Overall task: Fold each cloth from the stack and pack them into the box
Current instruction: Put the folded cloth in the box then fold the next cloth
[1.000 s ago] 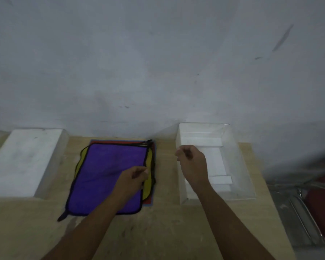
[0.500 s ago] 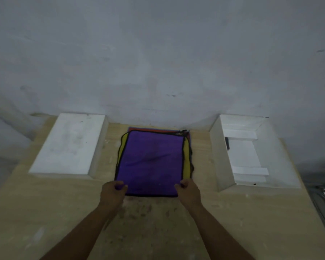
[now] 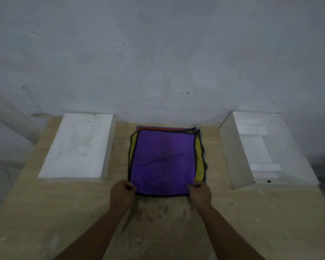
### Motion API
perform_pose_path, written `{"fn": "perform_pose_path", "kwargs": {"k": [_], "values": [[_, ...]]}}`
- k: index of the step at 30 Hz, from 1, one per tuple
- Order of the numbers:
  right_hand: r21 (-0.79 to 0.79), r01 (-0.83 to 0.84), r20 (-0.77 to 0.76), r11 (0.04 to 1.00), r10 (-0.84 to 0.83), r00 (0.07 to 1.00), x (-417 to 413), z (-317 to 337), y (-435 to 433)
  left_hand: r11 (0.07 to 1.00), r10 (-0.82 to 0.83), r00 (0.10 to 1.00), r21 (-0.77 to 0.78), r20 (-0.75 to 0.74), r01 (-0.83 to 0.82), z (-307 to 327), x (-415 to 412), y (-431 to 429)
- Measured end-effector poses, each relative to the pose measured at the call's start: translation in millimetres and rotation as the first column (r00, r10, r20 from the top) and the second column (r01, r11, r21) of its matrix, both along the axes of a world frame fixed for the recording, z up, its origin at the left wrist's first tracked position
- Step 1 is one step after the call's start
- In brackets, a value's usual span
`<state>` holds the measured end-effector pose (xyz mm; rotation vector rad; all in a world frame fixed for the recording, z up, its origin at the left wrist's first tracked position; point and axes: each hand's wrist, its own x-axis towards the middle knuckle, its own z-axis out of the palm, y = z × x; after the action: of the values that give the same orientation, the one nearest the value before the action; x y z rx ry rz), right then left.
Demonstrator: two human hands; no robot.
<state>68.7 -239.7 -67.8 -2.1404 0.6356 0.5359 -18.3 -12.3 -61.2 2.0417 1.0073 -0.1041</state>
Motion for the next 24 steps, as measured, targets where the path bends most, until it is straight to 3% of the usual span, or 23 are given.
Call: {"fn": "perform_pose_path", "kwargs": {"k": [3,7,10,16,19,24], "values": [[0.076,0.054,0.096,0.996,-0.061,0.994,-4.2,8.3,-0.5,0.995,0.057,0.994,-0.086,0.096,-0.049,3.3,-2.6,6.3],[0.244,-0.061,0.241,0.968,0.0,0.97,-11.4,26.4,-9.0,0.921,0.079,0.974,-0.388,0.213,0.01,14.2,-13.0,13.0],[0.394,-0.103,0.131,0.913,0.055,0.99,-21.5,39.7,-18.3,0.856,0.05,0.978,-0.513,0.202,0.062,23.3,-26.8,14.7],[0.433,-0.283,0.057,0.856,0.287,0.956,-65.8,45.5,-59.1,0.804,0.009,0.981,-0.585,0.194,0.108,38.3,-79.9,14.2],[0.461,-0.325,-0.021,0.826,0.376,0.926,-88.0,42.4,-79.6,0.785,-0.092,0.979,-0.592,0.183,0.184,40.7,-111.9,12.5],[0.229,-0.606,-0.09,0.761,0.637,0.766,-121.7,35.8,-101.8,0.799,-0.346,0.931,-0.484,0.116,0.357,33.3,-152.2,13.2]]}}
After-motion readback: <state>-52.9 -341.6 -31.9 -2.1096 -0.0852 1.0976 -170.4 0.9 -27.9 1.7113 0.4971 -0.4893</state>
